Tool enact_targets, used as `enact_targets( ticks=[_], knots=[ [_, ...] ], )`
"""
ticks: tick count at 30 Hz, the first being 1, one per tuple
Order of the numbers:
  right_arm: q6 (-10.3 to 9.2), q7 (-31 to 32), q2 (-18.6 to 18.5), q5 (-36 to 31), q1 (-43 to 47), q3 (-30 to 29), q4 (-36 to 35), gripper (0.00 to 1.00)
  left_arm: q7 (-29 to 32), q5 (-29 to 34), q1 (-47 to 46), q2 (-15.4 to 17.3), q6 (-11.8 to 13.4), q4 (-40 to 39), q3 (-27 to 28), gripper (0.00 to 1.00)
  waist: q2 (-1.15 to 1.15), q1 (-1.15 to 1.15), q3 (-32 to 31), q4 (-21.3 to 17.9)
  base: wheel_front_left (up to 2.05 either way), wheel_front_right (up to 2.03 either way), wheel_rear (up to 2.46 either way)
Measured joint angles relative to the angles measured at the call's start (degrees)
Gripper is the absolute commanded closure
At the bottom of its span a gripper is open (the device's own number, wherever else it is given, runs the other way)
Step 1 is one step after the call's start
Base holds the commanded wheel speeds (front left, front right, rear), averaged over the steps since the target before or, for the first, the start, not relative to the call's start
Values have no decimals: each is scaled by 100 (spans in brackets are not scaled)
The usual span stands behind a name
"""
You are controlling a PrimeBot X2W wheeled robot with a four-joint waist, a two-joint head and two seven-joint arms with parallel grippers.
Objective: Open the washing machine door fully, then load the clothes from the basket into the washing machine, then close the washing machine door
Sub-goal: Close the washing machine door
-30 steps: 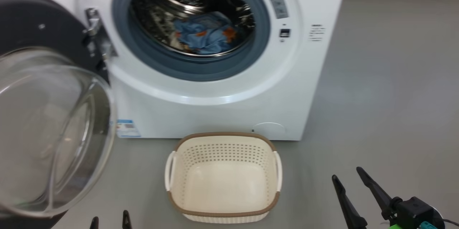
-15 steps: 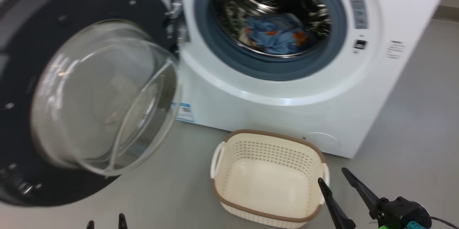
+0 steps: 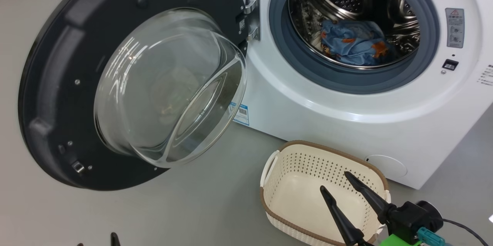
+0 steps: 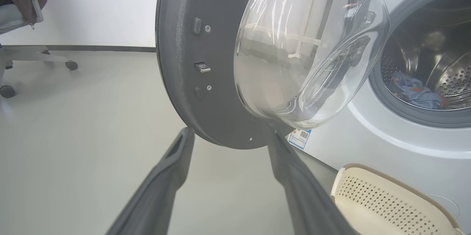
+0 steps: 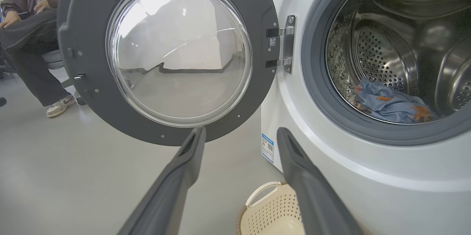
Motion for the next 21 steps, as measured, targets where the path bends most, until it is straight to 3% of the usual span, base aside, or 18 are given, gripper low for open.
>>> enact_targets(
  ticks=[4, 5, 7, 11, 21],
  knots=[
    [0, 0, -43, 15, -117, 116, 54, 0, 0, -76, 63, -2, 129, -135, 41, 0, 0, 0, 73, 59, 0, 0, 0],
    [0, 0, -45, 31, -120, 132, 58, 0, 0, -180, 74, -2, 134, -154, 77, 17, 0, 0, 83, 69, 0, 0, 0],
    [0, 0, -45, 51, -120, 153, 70, 0, 0, -645, 85, -3, 181, -157, 220, 100, 0, 0, 95, 81, 0, 0, 0],
    [0, 0, -44, 57, -120, 162, 82, 0, 0, -1507, 77, -8, 82, -156, 891, 100, 0, 0, 113, 88, 0, 0, 0],
    [0, 0, -5, 58, -94, 122, 100, 0, 70, -3966, -536, 4, -910, 793, 2937, 100, 0, 0, 160, 64, 0, 0, 0]
  ],
)
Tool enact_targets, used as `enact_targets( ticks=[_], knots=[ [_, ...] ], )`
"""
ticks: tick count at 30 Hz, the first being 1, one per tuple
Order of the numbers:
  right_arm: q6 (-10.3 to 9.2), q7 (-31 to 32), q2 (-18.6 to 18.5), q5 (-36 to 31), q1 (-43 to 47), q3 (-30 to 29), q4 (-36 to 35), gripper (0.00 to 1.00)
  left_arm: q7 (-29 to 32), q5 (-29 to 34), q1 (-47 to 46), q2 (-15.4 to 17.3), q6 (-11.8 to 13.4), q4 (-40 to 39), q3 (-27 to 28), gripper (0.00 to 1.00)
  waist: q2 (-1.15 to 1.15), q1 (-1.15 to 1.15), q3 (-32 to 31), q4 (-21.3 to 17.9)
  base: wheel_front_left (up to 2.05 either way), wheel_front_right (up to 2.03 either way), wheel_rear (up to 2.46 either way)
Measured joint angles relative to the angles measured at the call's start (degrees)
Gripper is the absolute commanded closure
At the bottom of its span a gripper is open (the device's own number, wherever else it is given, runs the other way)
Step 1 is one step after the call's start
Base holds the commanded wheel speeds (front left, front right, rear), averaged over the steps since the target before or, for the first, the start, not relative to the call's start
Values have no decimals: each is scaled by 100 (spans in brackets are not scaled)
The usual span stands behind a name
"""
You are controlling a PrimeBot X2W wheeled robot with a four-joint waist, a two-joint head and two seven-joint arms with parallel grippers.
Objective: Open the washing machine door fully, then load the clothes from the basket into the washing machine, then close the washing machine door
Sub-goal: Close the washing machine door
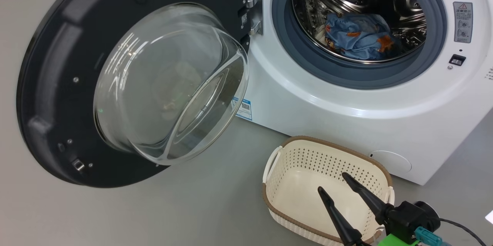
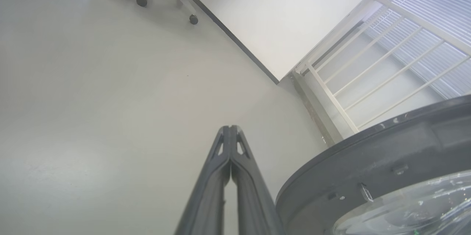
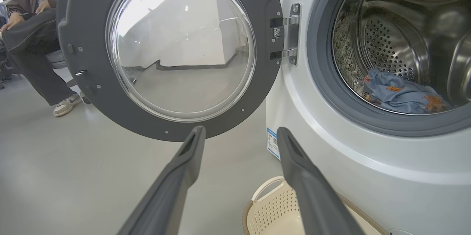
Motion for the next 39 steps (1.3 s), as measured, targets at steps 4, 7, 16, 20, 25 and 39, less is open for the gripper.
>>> enact_targets(
  ticks=[4, 7, 16, 20, 25, 39],
  knots=[
    [0, 0, 0, 0, 11, -2, 25, 0, 753, -1138, -857, 614, -71, 457, 653, 100, 0, 0, 21, 5, 0, 0, 0],
    [0, 0, -3, 0, 18, 21, 46, 0, 1354, -1817, -1731, 1376, 185, 1010, 1127, 100, 0, 0, 44, 7, 0, 0, 0],
    [0, 0, -10, 0, 149, -1, 52, 0, 1922, -2423, -3184, 2039, 736, 1648, 1232, 100, 0, 0, 55, -26, 0, 0, 0],
    [0, 0, -26, 0, 381, -164, 58, 0, 2107, -2448, -3706, 2202, 891, 2060, 943, 100, 0, 0, 35, -64, 0, 0, 0],
    [0, 0, -45, 0, 565, -215, 59, 0, 2286, -2505, -4043, 2172, 876, 2431, 706, 100, 0, 0, -22, -102, 0, 0, 0],
    [0, 0, -122, -9, 847, -264, 33, 0, 2504, -2555, -4374, 2085, 394, 3182, 415, 100, 0, 0, -187, -288, 0, 0, 0]
  ],
)
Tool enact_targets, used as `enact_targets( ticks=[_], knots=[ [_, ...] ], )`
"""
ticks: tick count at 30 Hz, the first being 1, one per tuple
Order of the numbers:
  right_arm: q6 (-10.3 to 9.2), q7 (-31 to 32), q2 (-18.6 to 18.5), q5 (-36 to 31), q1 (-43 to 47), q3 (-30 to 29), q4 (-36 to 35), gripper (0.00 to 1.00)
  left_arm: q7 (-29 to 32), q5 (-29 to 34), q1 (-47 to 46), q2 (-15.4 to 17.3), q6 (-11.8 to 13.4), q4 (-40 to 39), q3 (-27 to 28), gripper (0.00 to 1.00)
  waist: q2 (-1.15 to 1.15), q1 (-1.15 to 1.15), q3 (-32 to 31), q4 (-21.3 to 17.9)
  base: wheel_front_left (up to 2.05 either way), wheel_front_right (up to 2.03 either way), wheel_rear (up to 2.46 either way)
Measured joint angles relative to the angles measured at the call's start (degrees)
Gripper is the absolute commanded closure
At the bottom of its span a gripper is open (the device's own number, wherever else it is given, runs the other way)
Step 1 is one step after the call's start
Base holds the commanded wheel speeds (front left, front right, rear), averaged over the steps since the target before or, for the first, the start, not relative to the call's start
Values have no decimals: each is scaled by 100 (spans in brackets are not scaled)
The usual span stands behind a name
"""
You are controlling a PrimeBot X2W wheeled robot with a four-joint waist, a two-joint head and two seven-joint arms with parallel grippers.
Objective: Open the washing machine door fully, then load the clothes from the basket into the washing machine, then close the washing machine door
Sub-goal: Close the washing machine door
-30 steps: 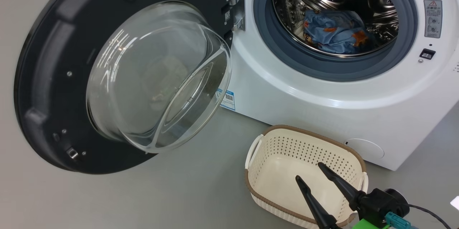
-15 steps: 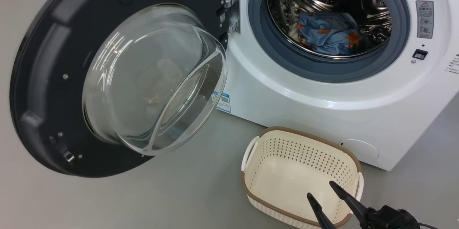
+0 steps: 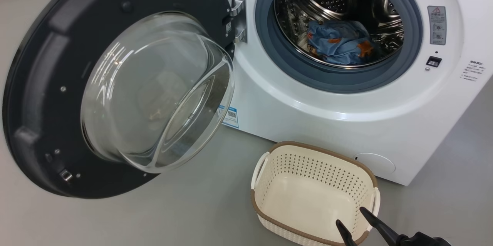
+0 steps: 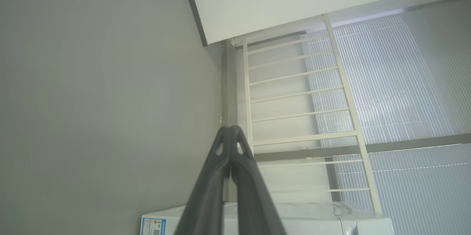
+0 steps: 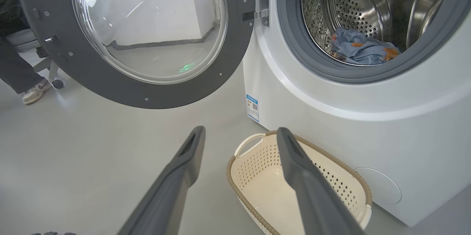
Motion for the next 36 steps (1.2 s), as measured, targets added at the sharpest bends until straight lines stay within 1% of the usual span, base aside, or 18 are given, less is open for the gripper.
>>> enact_targets(
  ticks=[6, 13, 20, 24, 29, 36],
  knots=[
    [0, 0, -80, 0, 1, 18, -8, 0, 121, -19, -79, -90, -222, 183, -131, 100, 0, 0, -11, -85, 0, 0, 0],
    [0, 0, -151, 0, -1, 48, -27, 0, 260, -49, -110, -151, -370, 268, -245, 100, 0, 0, 52, -173, 0, 0, 0],
    [0, 0, -245, 1, -2, 52, -67, 0, 309, -51, -175, -180, -381, 302, -259, 100, 0, 0, 143, -263, 0, 0, 0],
    [0, 0, -282, 7, -2, 51, -81, 0, 338, -57, -203, -198, -431, 304, -286, 100, 0, 0, 205, -309, 0, 0, 0],
    [0, 0, -343, 8, -3, 43, -112, 0, 412, -59, -222, -283, -456, 304, -377, 100, 0, 0, 288, -349, 0, 0, 0],
    [0, 0, -416, 9, -4, -3, -148, 0, 736, -203, -224, -365, -470, 278, -492, 100, 0, 0, 424, -374, 0, 0, 0]
  ],
)
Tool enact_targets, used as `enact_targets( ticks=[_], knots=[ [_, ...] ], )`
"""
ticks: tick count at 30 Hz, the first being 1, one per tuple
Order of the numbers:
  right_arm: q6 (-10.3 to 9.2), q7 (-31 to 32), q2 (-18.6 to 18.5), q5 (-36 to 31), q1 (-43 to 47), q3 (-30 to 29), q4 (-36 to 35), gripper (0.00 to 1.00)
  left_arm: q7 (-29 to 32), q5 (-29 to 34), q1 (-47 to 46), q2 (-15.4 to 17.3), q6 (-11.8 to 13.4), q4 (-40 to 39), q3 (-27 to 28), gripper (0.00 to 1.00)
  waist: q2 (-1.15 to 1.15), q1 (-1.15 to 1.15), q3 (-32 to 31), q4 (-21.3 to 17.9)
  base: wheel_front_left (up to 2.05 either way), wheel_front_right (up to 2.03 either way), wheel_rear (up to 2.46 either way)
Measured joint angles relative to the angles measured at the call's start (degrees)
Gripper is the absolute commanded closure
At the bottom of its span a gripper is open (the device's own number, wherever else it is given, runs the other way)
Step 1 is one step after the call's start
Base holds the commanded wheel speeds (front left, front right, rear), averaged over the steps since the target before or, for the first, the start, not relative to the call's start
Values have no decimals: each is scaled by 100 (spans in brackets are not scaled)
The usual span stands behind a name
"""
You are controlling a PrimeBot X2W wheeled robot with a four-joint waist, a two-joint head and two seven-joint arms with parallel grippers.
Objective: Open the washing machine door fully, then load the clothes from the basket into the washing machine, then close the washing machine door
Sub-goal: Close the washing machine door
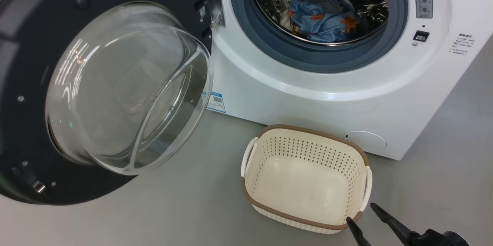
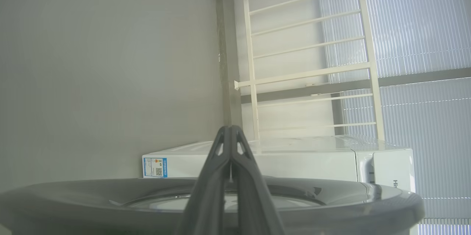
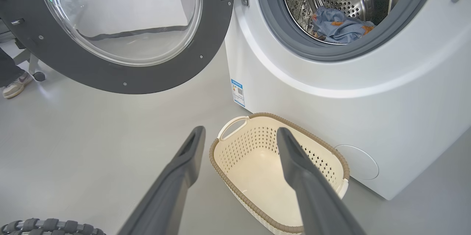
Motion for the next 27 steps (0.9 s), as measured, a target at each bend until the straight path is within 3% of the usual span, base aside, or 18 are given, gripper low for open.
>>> enact_targets(
  ticks=[13, 27],
  knots=[
    [0, 0, -5, 0, -12, -25, -11, 0, 787, -191, 191, -24, 49, -391, -158, 100, 0, 0, 43, 78, 0, 0, 0],
    [0, 0, 216, 0, -42, -55, 46, 0, 1234, -344, 764, -221, 154, -1183, -315, 100, 0, 0, -99, 138, 0, 0, 0]
  ],
)
